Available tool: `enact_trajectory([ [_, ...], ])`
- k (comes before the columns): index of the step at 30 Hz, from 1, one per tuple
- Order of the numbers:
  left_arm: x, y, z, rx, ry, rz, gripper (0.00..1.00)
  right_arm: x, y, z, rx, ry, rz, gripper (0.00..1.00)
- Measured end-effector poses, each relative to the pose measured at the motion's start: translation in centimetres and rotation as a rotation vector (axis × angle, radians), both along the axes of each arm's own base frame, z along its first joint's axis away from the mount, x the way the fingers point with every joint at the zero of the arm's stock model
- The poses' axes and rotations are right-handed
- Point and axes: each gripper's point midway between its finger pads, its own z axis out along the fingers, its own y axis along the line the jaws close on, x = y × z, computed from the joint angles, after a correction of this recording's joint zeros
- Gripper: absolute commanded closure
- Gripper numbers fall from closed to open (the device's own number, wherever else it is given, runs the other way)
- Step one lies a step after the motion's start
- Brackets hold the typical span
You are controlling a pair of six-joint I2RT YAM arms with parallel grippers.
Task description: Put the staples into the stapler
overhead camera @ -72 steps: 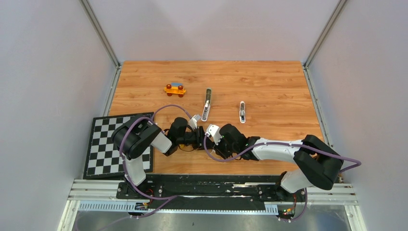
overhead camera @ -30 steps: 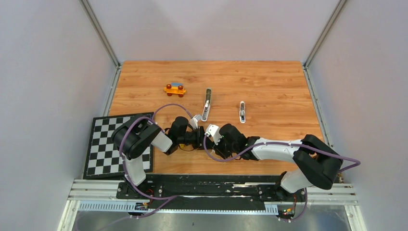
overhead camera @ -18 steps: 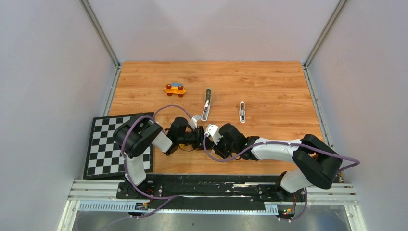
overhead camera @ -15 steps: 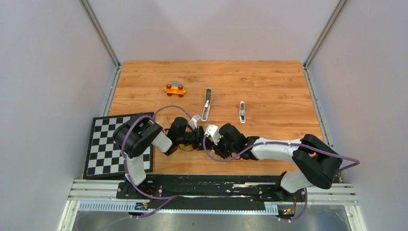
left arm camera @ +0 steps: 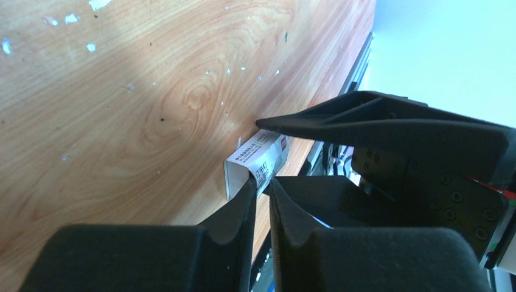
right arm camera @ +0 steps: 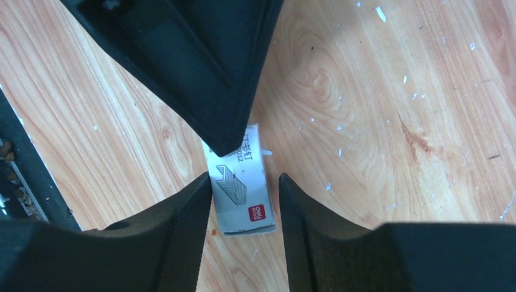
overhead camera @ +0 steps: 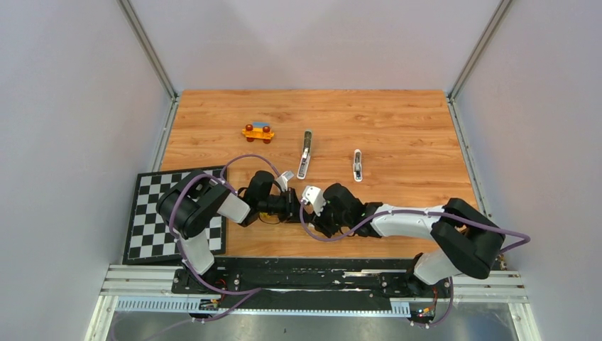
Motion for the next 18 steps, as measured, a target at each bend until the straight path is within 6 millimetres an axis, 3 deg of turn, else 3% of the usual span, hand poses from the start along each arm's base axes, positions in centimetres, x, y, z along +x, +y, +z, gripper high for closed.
enact_trajectory([
  [8, -0.5, 0.2, 0.0, 0.003, 0.015, -0.021, 1.00, -0.4, -0.6, 0.9, 0.004, 0.000, -0.008, 0.51],
  [18, -0.1, 0.1, 0.2, 0.007, 0.015, -0.027, 1.00, -0.9, -1.5, 0.7, -0.031, 0.006, 0.006, 0.51],
])
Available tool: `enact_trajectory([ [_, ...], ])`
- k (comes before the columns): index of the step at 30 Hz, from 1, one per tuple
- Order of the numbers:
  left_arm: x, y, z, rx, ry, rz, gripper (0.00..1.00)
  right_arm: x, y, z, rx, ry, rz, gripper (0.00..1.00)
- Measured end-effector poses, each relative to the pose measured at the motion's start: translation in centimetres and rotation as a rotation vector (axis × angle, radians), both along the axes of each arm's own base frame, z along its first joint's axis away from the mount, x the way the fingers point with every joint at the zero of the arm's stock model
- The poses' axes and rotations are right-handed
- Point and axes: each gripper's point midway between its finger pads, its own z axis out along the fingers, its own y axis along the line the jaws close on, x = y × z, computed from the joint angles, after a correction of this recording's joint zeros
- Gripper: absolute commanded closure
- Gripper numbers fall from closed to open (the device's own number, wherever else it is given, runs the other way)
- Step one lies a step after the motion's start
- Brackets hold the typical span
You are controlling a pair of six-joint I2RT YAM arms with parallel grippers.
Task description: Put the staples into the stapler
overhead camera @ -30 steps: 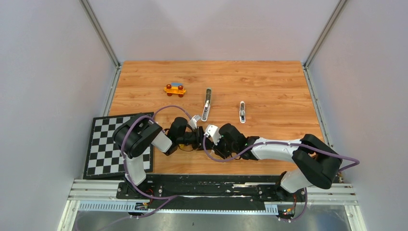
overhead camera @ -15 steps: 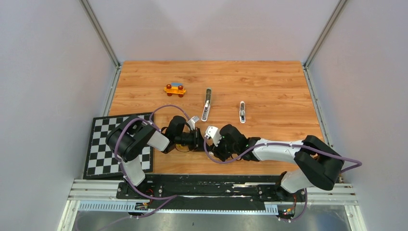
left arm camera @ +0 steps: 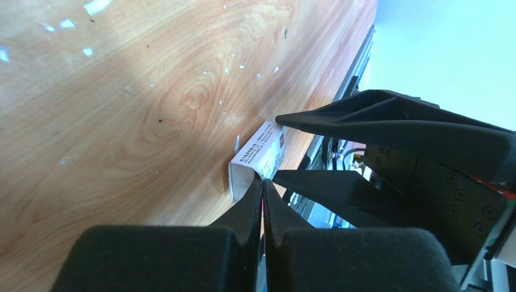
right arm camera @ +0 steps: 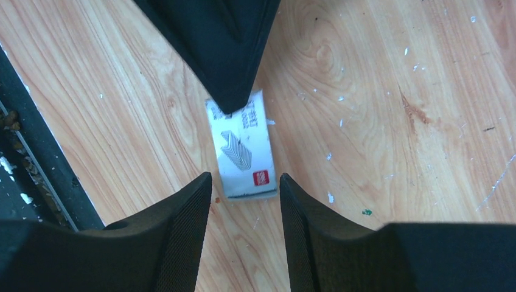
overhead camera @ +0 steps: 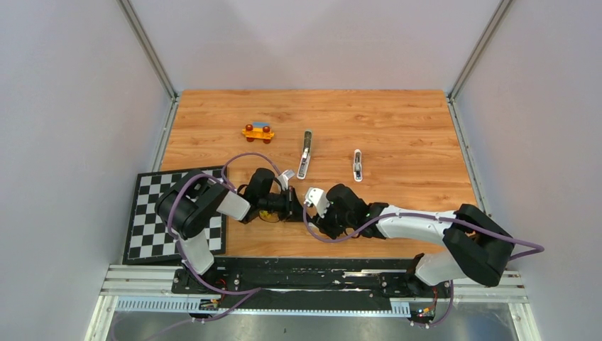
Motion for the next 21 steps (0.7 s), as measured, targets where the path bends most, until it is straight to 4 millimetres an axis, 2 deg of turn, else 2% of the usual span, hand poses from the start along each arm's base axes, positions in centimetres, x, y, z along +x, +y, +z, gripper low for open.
enact_trajectory([
  [7, 1.3, 1.2, 0.1, 0.047, -0.028, 0.005, 1.00, -0.1, -0.4, -0.8, -0.037, -0.002, 0.021, 0.51],
  [14, 1.2, 1.7, -0.3, 0.086, -0.038, -0.013, 1.00, 0.5, 0.2, -0.8, -0.031, -0.024, 0.040, 0.53],
  [21, 1.2, 1.9, -0.4, 0.094, -0.035, -0.016, 1.00, 1.0, 0.8, -0.7, -0.032, -0.042, 0.060, 0.66],
])
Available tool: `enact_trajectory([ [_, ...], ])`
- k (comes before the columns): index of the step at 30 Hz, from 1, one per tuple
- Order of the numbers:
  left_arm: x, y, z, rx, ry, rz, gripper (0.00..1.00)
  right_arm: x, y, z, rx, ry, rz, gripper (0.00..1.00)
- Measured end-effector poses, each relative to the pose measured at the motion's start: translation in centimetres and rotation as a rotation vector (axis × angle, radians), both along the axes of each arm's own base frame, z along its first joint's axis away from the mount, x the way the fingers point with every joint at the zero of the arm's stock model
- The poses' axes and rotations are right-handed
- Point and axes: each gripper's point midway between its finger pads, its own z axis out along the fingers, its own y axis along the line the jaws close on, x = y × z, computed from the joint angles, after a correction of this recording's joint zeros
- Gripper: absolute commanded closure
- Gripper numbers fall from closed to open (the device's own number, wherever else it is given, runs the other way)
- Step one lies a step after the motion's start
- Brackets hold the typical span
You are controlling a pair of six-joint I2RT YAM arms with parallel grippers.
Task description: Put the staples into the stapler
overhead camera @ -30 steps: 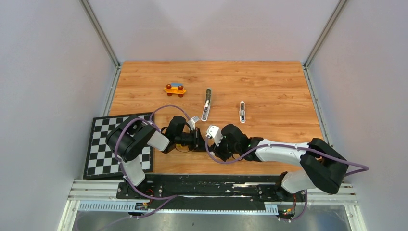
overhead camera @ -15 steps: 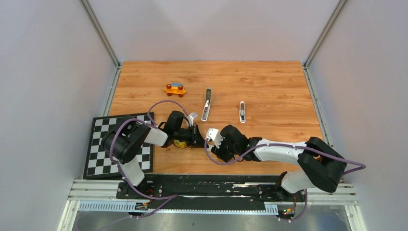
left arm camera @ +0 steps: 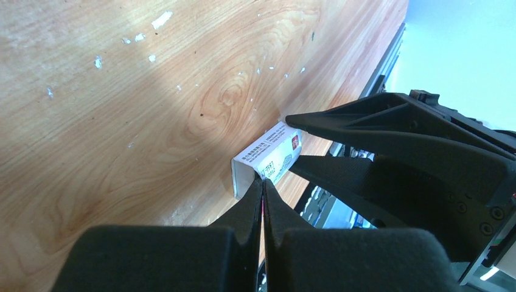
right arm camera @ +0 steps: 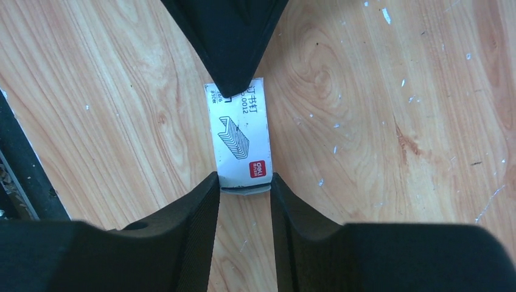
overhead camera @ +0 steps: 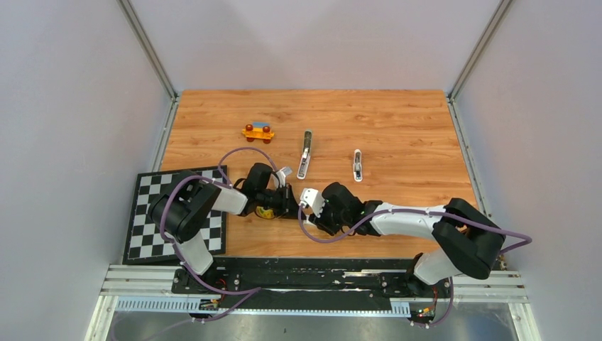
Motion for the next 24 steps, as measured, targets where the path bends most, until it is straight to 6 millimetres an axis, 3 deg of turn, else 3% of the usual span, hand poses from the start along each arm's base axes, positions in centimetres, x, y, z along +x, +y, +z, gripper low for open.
enact_trajectory([
  [7, 0.3, 0.4, 0.0, 0.012, 0.012, 0.001, 1.00, 0.2, -0.1, 0.0, -0.004, -0.012, 0.019, 0.74],
  [18, 0.5, 1.6, -0.7, 0.070, 0.026, 0.012, 1.00, 0.3, 0.2, 0.0, -0.012, -0.005, 0.040, 0.71],
  [24, 0.9, 1.3, 0.6, 0.047, -0.015, 0.017, 0.85, 0.2, 0.3, 0.0, -0.008, -0.001, 0.045, 0.62],
])
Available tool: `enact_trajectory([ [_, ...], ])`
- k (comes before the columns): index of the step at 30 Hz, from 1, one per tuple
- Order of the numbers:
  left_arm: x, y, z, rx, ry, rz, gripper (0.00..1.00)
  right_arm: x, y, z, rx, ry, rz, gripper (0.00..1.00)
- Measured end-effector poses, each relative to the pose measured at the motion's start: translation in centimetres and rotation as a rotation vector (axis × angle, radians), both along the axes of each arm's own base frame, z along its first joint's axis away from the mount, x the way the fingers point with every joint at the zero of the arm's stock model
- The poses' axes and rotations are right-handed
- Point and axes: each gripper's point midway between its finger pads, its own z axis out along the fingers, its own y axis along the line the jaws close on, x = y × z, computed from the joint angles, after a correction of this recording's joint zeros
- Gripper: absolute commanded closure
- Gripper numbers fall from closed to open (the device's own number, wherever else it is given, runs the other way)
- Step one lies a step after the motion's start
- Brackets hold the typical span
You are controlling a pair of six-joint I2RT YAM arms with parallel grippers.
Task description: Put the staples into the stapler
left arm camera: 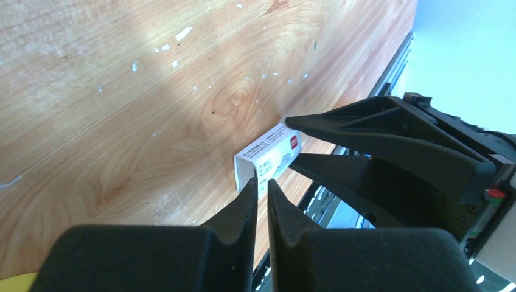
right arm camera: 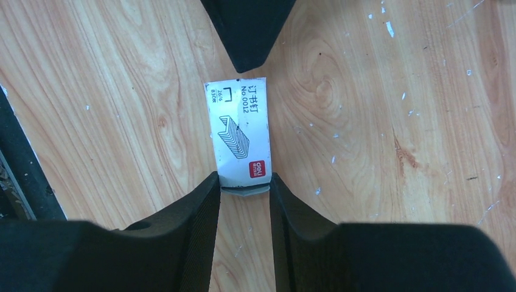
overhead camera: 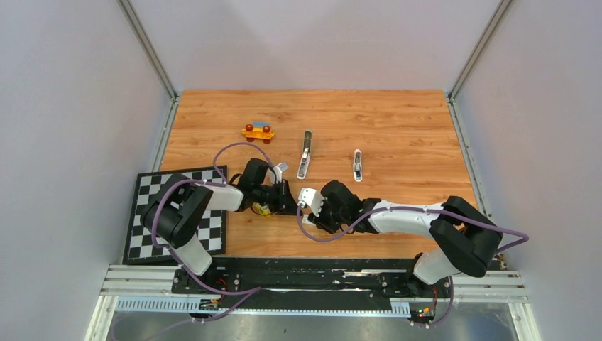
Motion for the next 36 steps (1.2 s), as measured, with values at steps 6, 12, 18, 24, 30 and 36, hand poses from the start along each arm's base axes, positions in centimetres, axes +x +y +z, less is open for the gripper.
enact_trajectory([
  [6, 0.0, -0.1, 0.3, -0.026, -0.006, 0.019, 0.78, 0.0, 0.3, 0.0, 0.010, 0.005, 0.006, 0.56],
  [12, -0.5, 0.0, 0.0, -0.044, 0.001, 0.035, 0.72, 0.1, 0.8, 0.0, 0.021, 0.007, 0.016, 0.53],
  [18, -0.5, -0.3, -0.3, -0.080, 0.013, 0.050, 0.72, 0.2, 1.3, 0.0, 0.029, 0.011, 0.028, 0.58],
  [24, -0.6, -0.9, -0.7, -0.102, 0.031, 0.052, 0.74, 0.1, 1.6, 0.0, 0.037, 0.019, 0.039, 0.61],
  [30, -0.5, -1.3, -0.5, -0.121, 0.027, 0.055, 0.75, 0.0, 1.7, 0.0, 0.041, 0.021, 0.042, 0.63],
  [36, -0.6, -1.4, -0.7, -0.139, 0.037, 0.068, 0.76, 0.1, 1.7, -0.1, 0.043, 0.023, 0.043, 0.63],
])
